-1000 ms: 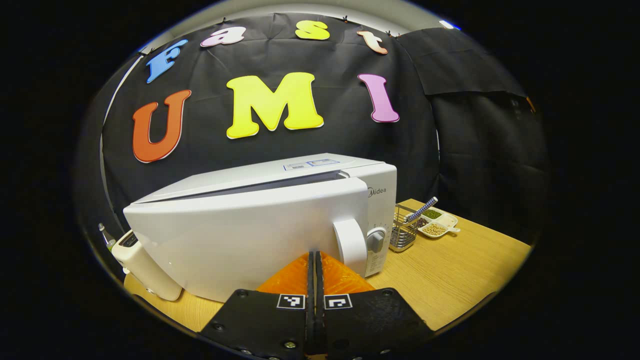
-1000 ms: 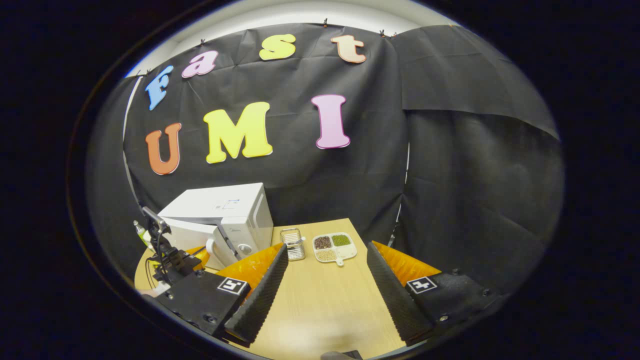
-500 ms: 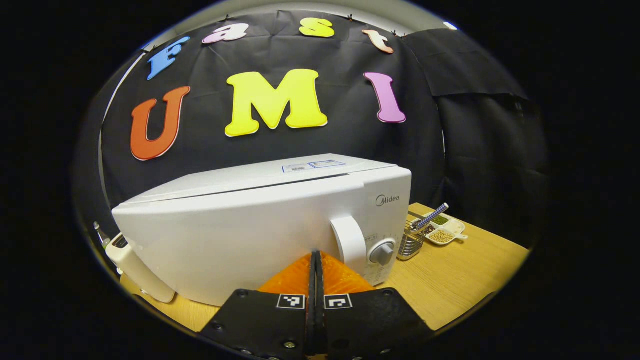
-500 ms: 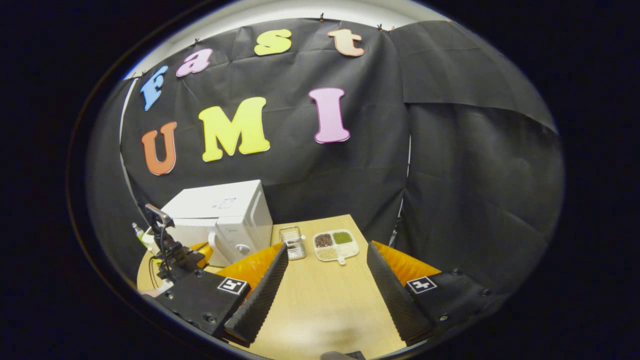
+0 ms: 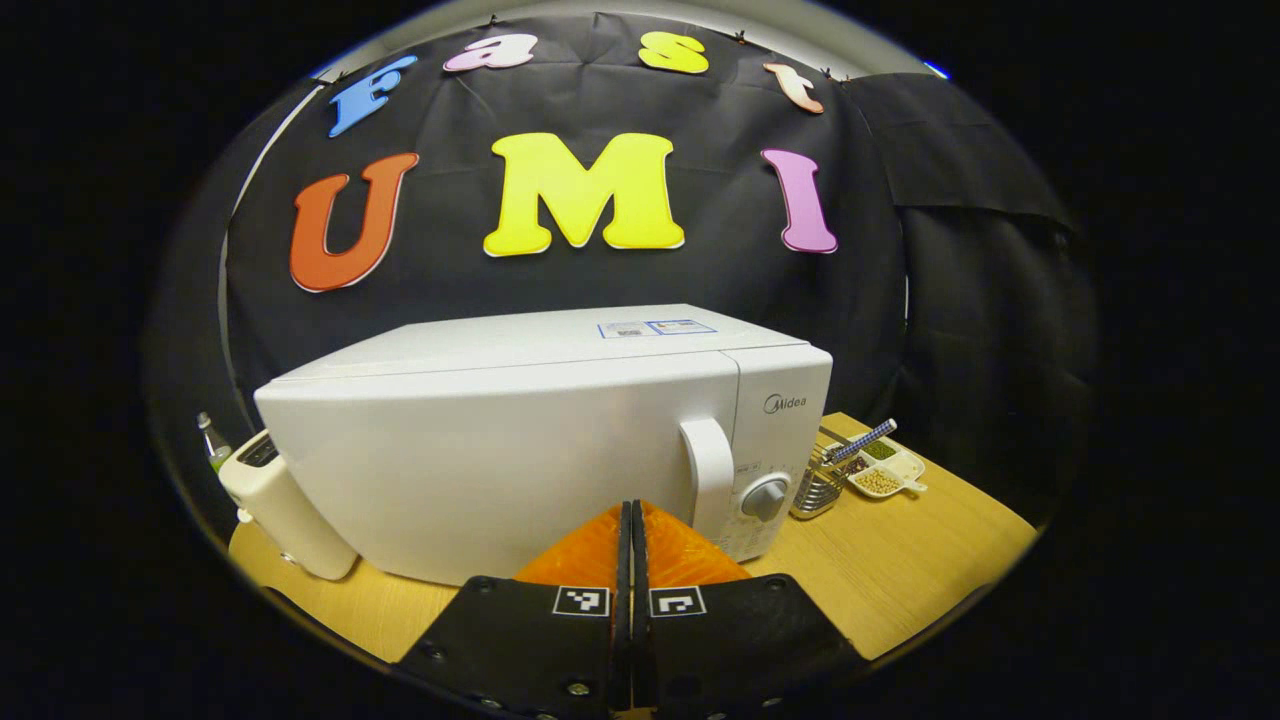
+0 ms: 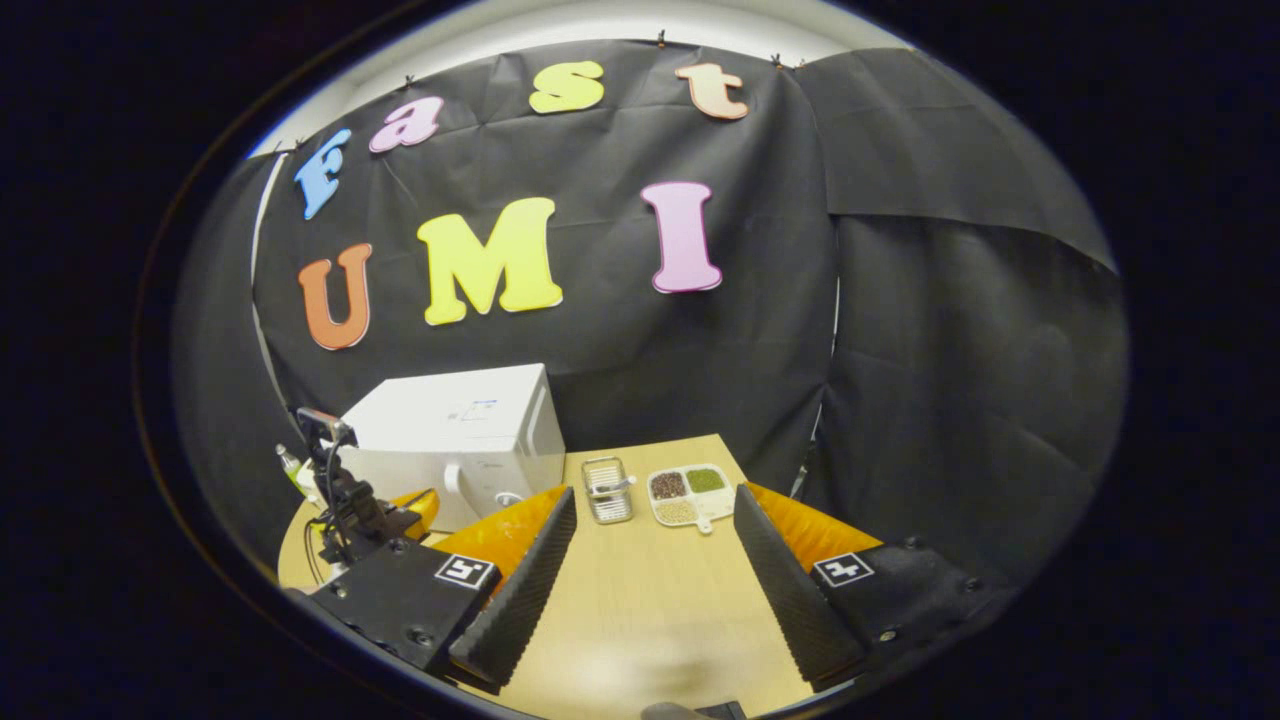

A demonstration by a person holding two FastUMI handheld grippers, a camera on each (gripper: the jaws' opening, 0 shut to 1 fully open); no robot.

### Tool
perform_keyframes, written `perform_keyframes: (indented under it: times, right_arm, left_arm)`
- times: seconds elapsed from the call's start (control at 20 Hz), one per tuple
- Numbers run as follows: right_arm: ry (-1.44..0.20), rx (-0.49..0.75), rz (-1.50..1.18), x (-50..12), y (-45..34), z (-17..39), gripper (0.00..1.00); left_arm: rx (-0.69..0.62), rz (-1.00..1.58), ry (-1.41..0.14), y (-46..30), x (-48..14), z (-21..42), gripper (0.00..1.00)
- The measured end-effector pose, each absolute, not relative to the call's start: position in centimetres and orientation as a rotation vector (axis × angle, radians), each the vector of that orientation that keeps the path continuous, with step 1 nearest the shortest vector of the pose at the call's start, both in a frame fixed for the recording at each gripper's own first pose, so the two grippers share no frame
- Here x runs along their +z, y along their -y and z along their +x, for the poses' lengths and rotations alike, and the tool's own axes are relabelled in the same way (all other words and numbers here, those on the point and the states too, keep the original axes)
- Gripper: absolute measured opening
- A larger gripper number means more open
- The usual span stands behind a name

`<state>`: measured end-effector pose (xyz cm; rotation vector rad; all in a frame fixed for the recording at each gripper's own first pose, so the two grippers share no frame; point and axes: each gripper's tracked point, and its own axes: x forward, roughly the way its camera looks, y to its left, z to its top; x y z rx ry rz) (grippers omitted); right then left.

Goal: Open the microwave oven with the left hand, put the food in, and close the microwave oven.

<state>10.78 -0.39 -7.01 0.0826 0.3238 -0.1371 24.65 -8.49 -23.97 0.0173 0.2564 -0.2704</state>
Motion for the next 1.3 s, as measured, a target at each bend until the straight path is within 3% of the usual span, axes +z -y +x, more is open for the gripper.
perform_keyframes:
  times: [0.05, 0.1, 0.15, 0.2, 0.25, 0.3, 0.35, 0.4, 0.6, 0.65, 0.7, 0.85, 0.9, 0.95, 1.0, 1.05, 1.1, 1.15, 1.2, 1.25, 1.3]
  right_arm:
    - [-0.319, -0.130, 0.082, -7.0, -0.2, 10.5, 1.00]
    - [-0.315, -0.121, 0.077, -7.0, -0.9, 10.3, 1.00]
    - [-0.312, -0.115, 0.071, -7.1, -1.6, 9.9, 0.92]
    - [-0.309, -0.106, 0.065, -7.2, -2.4, 9.6, 1.00]
    - [-0.309, -0.095, 0.059, -7.3, -3.3, 9.1, 0.92]
    - [-0.307, -0.083, 0.051, -7.5, -4.2, 8.6, 0.92]
    - [-0.305, -0.074, 0.041, -7.6, -5.1, 8.1, 0.92]
    - [-0.305, -0.063, 0.033, -7.9, -5.9, 7.6, 1.00]
    - [-0.292, -0.023, 0.018, -8.2, -9.2, 5.0, 1.00]
    - [-0.280, -0.016, 0.011, -7.9, -9.9, 4.4, 0.92]
    - [-0.268, -0.010, 0.007, -7.9, -10.5, 3.7, 1.00]
    - [-0.240, 0.001, 0.009, -7.5, -11.9, 1.9, 1.00]
    - [-0.225, 0.001, 0.009, -7.0, -12.1, 1.5, 0.92]
    - [-0.212, -0.002, 0.011, -6.4, -12.3, 1.0, 1.00]
    - [-0.200, -0.001, 0.012, -6.1, -12.4, 0.6, 0.92]
    - [-0.187, -0.003, 0.013, -5.5, -12.5, 0.2, 0.92]
    - [-0.168, -0.003, 0.012, -4.6, -12.4, -0.1, 1.00]
    - [-0.143, -0.006, 0.006, -3.6, -12.3, -0.3, 0.92]
    - [-0.117, -0.008, 0.001, -2.6, -12.2, -0.6, 1.00]
    - [-0.093, -0.005, -0.002, -1.5, -12.2, -0.7, 1.00]
    - [-0.074, 0.004, 0.001, -0.8, -12.3, -0.8, 0.92]
  left_arm:
    - [-0.286, 0.011, -0.265, 8.1, -23.8, 23.1, 0.01]
    - [-0.303, -0.004, -0.277, 7.9, -23.6, 22.2, 0.16]
    - [-0.305, -0.013, -0.294, 7.2, -23.7, 20.6, 0.25]
    - [-0.291, -0.008, -0.299, 6.3, -23.8, 19.2, 0.56]
    - [-0.270, 0.005, -0.300, 5.2, -23.5, 17.7, 0.87]
    - [-0.257, 0.012, -0.303, 4.4, -23.5, 16.3, 0.96]
    - [-0.245, 0.013, -0.307, 3.6, -23.4, 14.9, 0.95]
    - [-0.236, 0.009, -0.316, 3.0, -23.4, 13.7, 0.95]
    - [-0.207, 0.014, -0.315, 0.1, -21.7, 7.6, 0.96]
    - [-0.193, 0.017, -0.298, -0.9, -20.5, 6.6, 0.96]
    - [-0.185, 0.012, -0.284, -1.8, -19.4, 5.3, 0.96]
    - [-0.150, 0.025, -0.220, -4.5, -14.6, 2.9, 0.96]
    - [-0.127, 0.040, -0.196, -5.7, -13.0, 2.2, 0.96]
    - [-0.116, 0.046, -0.169, -6.7, -11.2, 1.6, 0.96]
    - [-0.118, 0.039, -0.138, -7.1, -9.5, 0.9, 0.96]
    - [-0.121, 0.026, -0.114, -7.3, -8.0, 0.5, 0.96]
    - [-0.121, 0.010, -0.095, -7.5, -6.7, 0.1, 0.96]
    - [-0.113, -0.012, -0.086, -7.8, -5.6, -0.4, 0.96]
    - [-0.109, -0.033, -0.072, -8.1, -4.4, -0.6, 0.96]
    - [-0.097, -0.047, -0.062, -8.4, -3.4, -0.9, 0.96]
    - [-0.083, -0.052, -0.041, -8.7, -2.4, -1.1, 0.96]
